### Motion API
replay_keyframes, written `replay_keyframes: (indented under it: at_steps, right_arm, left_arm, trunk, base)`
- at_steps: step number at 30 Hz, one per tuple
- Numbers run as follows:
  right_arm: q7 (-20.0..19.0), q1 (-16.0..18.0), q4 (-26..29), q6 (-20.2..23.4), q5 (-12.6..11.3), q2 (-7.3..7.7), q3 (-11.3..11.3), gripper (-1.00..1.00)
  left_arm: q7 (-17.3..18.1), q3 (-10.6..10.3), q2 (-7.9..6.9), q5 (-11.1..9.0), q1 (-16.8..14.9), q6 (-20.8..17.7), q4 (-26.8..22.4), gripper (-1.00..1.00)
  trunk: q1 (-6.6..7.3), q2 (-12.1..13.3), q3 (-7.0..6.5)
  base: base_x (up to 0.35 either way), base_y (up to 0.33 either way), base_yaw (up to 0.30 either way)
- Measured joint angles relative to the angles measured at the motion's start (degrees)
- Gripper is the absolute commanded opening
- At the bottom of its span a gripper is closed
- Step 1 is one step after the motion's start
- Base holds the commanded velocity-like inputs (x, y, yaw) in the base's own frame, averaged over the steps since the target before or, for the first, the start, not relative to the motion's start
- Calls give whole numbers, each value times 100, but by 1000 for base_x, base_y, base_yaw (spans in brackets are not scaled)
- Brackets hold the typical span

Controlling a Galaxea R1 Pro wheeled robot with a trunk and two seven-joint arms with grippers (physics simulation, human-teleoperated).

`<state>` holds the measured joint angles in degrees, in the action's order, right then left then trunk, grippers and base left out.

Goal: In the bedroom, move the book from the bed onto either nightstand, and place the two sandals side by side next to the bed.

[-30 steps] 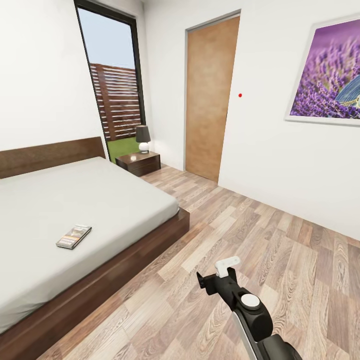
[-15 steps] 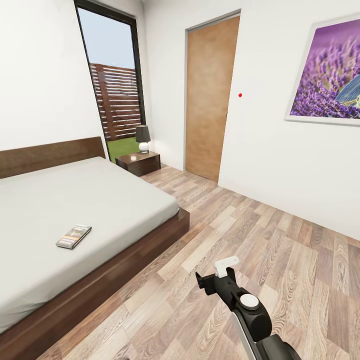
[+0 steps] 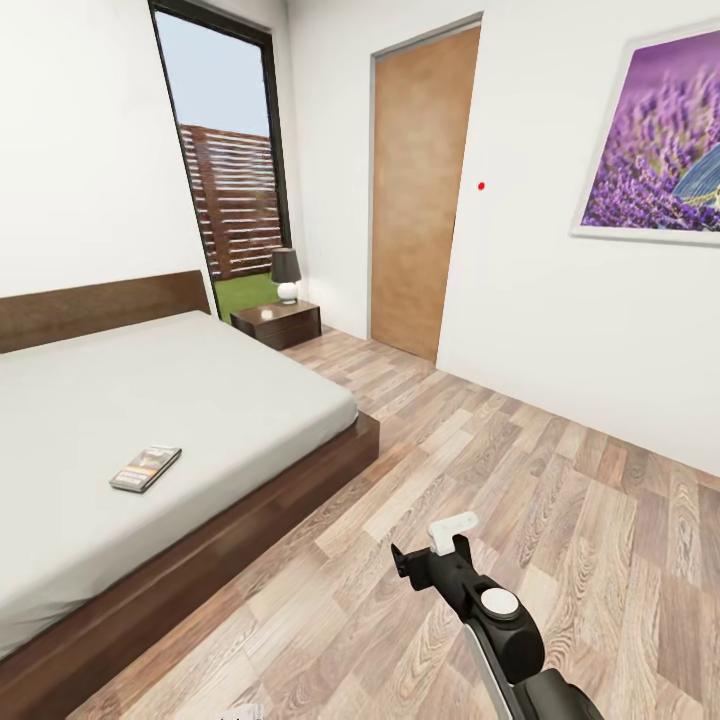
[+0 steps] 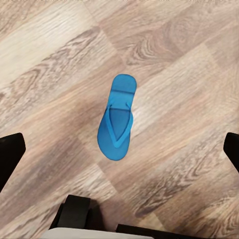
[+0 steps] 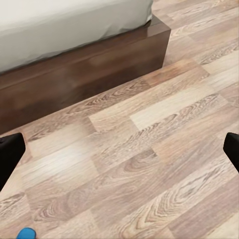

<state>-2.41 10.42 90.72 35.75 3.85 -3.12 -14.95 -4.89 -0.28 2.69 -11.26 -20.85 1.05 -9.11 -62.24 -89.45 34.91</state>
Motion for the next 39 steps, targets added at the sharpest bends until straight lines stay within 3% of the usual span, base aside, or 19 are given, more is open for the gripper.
replay_keyframes:
  at_steps: [39]
  right_arm:
    - [-30,-17,-8,-20,-21,13,-153,100]
  left_arm:
    - [4,31,-42,-26,-127,78,-51,100]
  trunk:
    - [-857,-1565,736]
  base:
    - [0,0,32]
